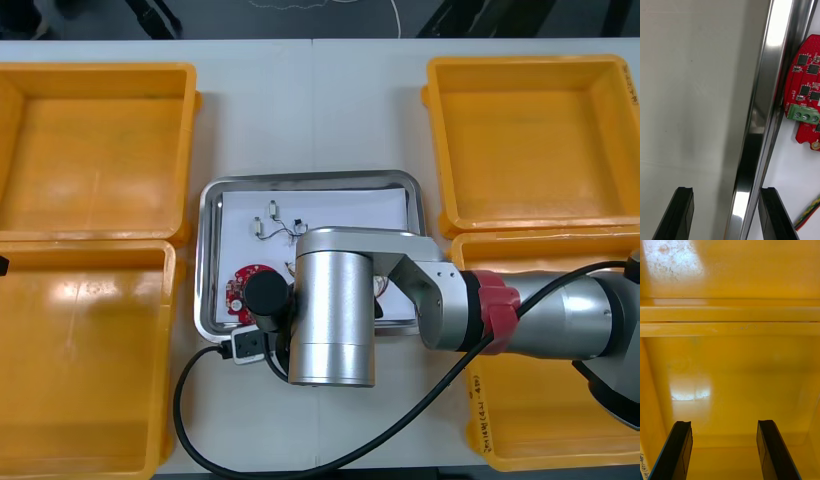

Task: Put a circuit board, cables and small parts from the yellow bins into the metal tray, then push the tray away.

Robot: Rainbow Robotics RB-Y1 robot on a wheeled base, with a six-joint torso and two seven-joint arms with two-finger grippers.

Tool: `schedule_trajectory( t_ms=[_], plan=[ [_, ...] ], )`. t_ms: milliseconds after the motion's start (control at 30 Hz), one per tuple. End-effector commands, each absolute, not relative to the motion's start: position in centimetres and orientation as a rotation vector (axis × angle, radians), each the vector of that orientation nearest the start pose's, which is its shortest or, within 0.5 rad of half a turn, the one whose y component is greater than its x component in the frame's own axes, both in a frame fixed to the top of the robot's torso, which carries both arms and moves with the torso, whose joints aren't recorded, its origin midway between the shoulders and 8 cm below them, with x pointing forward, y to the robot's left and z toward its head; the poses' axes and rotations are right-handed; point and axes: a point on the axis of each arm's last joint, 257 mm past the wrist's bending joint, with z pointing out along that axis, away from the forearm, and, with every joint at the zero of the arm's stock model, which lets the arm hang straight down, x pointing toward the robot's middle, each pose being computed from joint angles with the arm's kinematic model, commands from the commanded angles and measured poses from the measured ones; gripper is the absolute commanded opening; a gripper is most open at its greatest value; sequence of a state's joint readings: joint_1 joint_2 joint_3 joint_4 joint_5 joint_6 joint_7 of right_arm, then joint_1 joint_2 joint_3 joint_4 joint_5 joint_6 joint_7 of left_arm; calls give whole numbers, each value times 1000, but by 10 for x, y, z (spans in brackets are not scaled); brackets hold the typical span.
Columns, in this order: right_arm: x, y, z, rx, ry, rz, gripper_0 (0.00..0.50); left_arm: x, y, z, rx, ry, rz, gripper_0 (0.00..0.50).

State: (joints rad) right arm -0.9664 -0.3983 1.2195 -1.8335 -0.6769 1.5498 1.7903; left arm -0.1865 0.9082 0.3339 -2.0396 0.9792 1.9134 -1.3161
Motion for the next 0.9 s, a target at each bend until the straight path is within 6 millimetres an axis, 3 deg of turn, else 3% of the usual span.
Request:
schedule_trajectory(
  t_ms=[33,567,767,900],
  plan=[
    [350,41,-301,-2209,1731,-326,500,366,421,-142,62,2740,88,500],
    [357,40,-307,-2189,1739,-375,500,366,421,-142,62,2740,88,500],
    [361,39,-310,-2183,1760,-391,338,366,421,-142,62,2740,88,500],
    [362,41,-310,-2177,1758,-395,141,366,421,-142,62,2740,88,500]
  ],
)
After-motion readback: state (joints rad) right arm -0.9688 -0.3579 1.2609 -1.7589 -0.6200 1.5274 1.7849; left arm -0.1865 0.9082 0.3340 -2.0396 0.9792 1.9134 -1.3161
